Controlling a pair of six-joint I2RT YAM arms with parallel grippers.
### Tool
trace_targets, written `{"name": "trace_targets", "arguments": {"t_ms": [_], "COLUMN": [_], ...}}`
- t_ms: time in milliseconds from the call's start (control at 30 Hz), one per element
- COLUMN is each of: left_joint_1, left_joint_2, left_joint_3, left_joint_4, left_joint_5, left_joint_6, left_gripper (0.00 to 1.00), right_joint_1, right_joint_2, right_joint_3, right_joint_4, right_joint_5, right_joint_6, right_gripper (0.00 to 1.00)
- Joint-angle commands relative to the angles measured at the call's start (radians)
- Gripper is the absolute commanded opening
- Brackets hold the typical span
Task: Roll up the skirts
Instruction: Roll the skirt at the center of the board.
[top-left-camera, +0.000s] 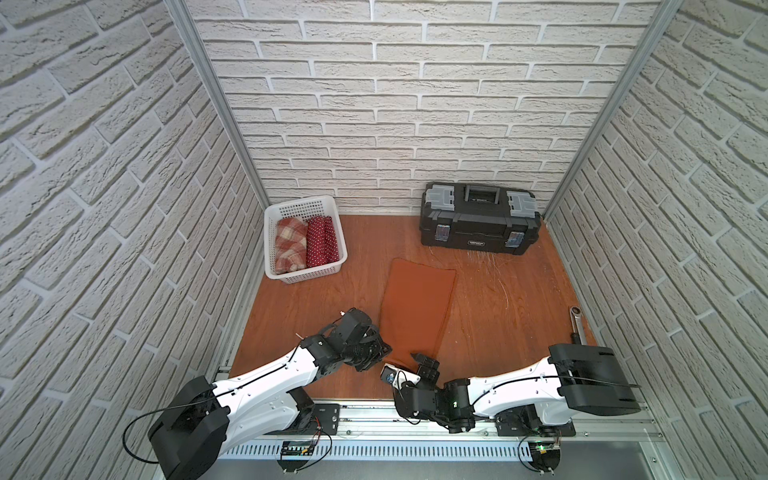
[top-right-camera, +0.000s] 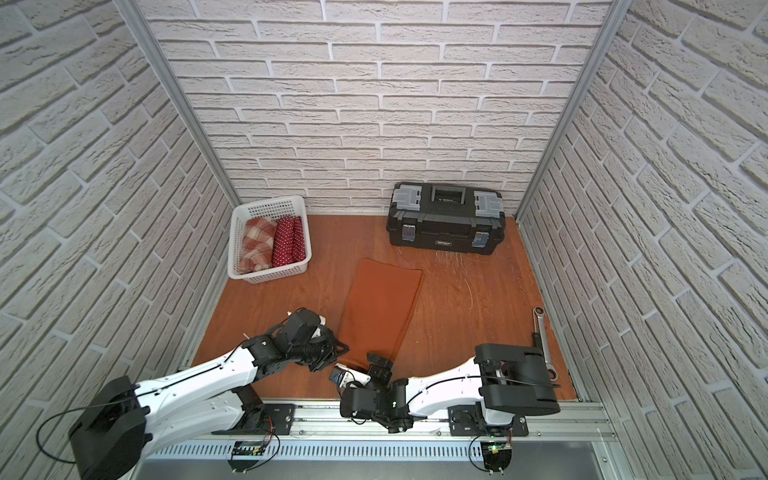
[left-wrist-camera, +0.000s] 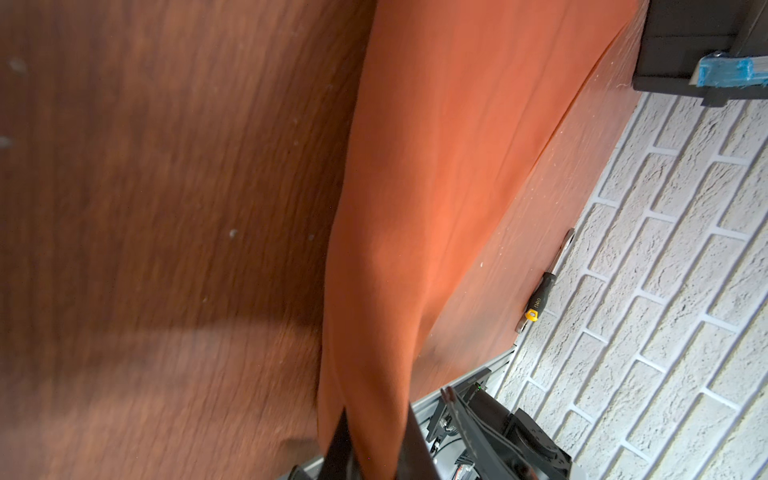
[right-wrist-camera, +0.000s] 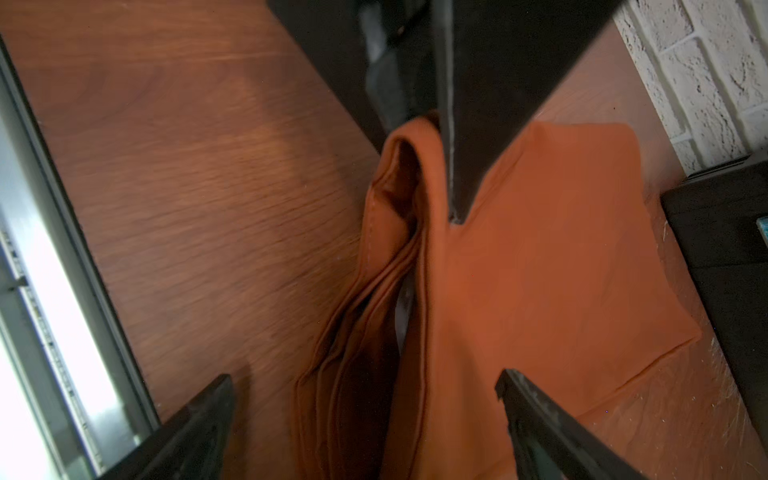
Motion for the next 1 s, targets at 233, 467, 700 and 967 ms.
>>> {"name": "trace_targets", "arguments": {"t_ms": [233, 467, 700, 967], "left_joint_1": [-0.018, -0.023, -0.027, -0.009], "left_joint_2": [-0.106, -0.126, -0.15, -0.201], "left_joint_3": [-0.059, -0.084, -0.121, -0.131], "left_joint_4": [0.016, 0.008, -0.007, -0.041], "left_joint_5": [-0.036, -0.035, -0.029, -0.034], "left_joint_6": [-0.056, -0.061, -0.074, -0.068], "left_gripper": [0.0, 0.0, 0.0, 0.06], "right_joint_1": [-0.027, -0.029, -0.022, -0.008], "right_joint_2": [0.138, 0.193, 0.211, 0.216], "right_joint_3": [0.06, 0.081, 0.113, 0.151], "right_joint_4": [0.074, 0.078, 0.041, -0.026], "right_joint_5": [0.228, 0.327, 0.344, 0.332], "right_joint_6": [0.047, 0.048, 0.037, 0.011], "right_gripper": [0.99, 0.9, 0.67, 0.33]}}
